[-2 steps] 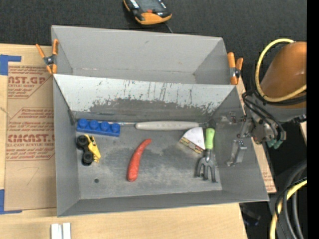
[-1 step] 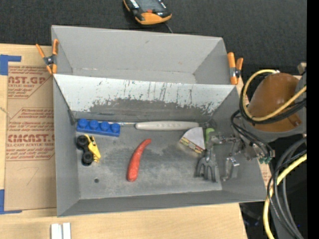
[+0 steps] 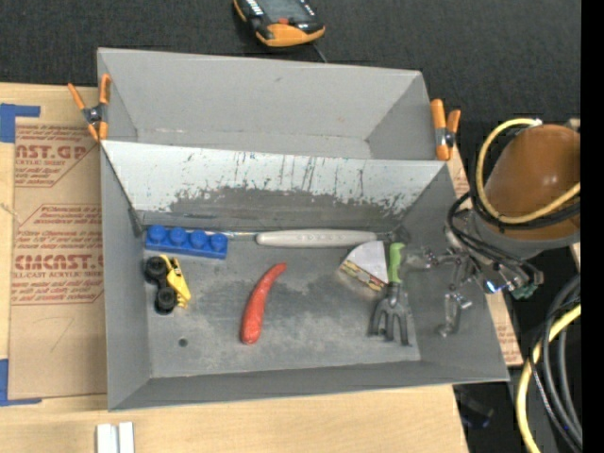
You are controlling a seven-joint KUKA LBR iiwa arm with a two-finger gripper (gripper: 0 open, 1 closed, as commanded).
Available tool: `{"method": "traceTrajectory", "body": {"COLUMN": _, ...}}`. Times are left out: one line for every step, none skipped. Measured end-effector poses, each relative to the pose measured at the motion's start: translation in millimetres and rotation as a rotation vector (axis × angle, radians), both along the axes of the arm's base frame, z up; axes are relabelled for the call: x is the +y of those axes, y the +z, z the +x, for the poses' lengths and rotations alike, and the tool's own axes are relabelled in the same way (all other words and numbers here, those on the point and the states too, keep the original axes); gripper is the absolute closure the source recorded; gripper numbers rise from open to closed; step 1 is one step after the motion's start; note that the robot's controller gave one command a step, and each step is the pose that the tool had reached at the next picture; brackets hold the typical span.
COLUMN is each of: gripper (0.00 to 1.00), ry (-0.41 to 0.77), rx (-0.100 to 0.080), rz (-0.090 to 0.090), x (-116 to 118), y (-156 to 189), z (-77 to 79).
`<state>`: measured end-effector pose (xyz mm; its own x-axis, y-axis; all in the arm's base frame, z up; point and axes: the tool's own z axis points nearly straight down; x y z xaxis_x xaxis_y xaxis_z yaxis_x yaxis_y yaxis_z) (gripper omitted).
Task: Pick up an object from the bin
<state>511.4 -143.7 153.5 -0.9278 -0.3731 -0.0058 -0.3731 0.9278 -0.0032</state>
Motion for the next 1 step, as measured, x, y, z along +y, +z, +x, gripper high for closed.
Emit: {"method": "traceTrajectory", "body": {"gripper": 0.00, "ry": 0.276, "rx": 0.010, "rz": 0.003, "x": 8.4, "y": -55.2, "z": -13.0}}
